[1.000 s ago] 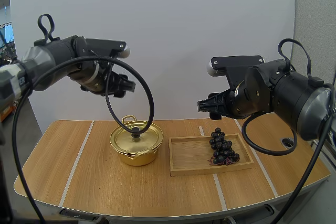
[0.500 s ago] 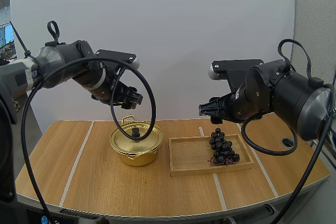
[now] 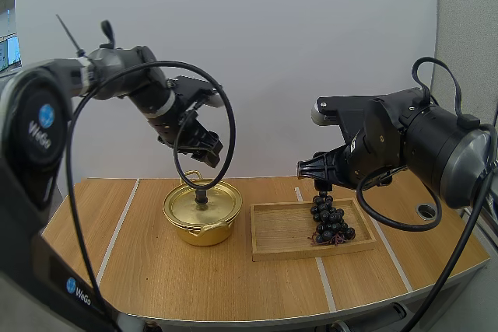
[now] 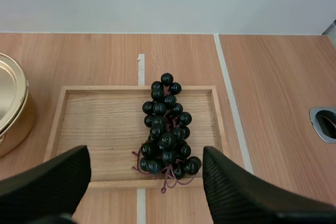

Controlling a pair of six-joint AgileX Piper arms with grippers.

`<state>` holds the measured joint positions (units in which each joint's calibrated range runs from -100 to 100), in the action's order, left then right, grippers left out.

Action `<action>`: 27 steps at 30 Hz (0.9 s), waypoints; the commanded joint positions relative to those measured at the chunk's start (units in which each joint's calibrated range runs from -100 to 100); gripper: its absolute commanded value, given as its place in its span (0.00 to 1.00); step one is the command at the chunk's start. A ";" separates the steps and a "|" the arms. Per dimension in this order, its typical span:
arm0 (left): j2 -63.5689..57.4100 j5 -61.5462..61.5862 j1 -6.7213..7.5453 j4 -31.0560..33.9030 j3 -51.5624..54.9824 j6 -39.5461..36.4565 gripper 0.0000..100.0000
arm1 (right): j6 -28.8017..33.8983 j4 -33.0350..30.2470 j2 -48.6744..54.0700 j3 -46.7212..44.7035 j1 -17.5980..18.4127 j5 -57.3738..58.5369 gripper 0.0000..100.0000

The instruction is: Open the pot, put the grape inside, and close it

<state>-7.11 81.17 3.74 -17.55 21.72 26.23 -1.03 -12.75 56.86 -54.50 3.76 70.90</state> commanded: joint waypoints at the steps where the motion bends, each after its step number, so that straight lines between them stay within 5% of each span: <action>1: 3.06 2.10 1.12 3.38 -2.10 -1.27 1.00 | 0.30 -0.38 0.24 0.32 -0.20 0.77 1.00; 27: 15.01 2.78 1.19 7.05 -4.82 -2.25 1.00 | 0.30 -0.38 0.24 0.32 -0.20 2.57 1.00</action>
<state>6.42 83.59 4.76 -10.48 17.40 24.47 -1.03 -12.75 56.86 -54.50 3.76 72.99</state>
